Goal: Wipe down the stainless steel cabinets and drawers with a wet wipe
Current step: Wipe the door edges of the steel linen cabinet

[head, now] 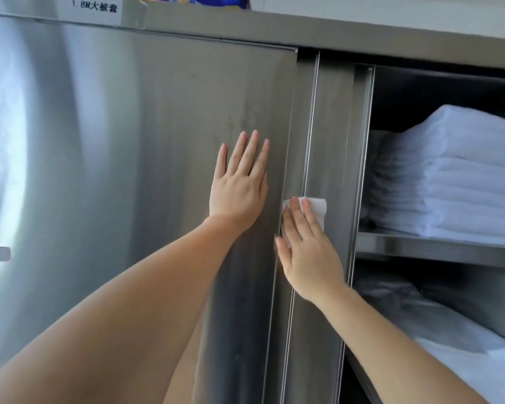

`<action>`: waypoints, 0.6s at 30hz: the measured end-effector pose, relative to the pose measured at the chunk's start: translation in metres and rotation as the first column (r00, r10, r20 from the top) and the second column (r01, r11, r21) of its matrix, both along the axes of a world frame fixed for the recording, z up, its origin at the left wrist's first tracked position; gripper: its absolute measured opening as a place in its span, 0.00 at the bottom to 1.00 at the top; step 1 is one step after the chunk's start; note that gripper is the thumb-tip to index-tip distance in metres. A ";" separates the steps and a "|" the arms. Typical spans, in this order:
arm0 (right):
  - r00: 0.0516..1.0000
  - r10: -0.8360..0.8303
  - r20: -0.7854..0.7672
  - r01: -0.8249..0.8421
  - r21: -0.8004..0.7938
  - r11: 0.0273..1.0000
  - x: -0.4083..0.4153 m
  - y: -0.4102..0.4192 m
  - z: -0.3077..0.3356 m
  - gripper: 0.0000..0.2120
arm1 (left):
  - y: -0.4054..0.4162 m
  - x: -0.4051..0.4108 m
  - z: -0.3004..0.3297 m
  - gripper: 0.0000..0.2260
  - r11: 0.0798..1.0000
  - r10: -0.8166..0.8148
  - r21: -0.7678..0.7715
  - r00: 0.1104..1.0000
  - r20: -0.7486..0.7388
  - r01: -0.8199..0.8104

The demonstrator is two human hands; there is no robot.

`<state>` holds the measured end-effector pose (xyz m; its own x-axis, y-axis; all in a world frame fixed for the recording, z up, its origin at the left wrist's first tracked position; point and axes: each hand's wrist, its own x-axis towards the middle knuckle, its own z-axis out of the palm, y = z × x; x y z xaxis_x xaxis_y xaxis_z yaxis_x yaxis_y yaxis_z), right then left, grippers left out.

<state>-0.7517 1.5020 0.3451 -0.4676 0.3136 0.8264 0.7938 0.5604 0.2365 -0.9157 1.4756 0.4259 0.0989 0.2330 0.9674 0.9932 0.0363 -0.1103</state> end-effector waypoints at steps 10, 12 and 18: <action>0.994 -0.112 0.014 0.111 0.053 0.992 -0.005 0.016 0.127 0.29 | 0.003 0.025 -0.109 0.26 0.999 -0.016 -0.046 0.997 0.072 0.019; 0.999 -0.042 -0.005 0.042 0.066 0.997 -0.003 0.017 0.091 0.30 | 0.005 0.026 -0.128 0.26 0.999 -0.012 -0.040 0.999 0.047 0.014; 0.984 -0.024 0.175 0.021 0.018 1.000 0.012 0.005 -0.082 0.28 | 0.006 0.012 -0.145 0.24 0.999 0.045 -0.017 0.998 -0.054 -0.046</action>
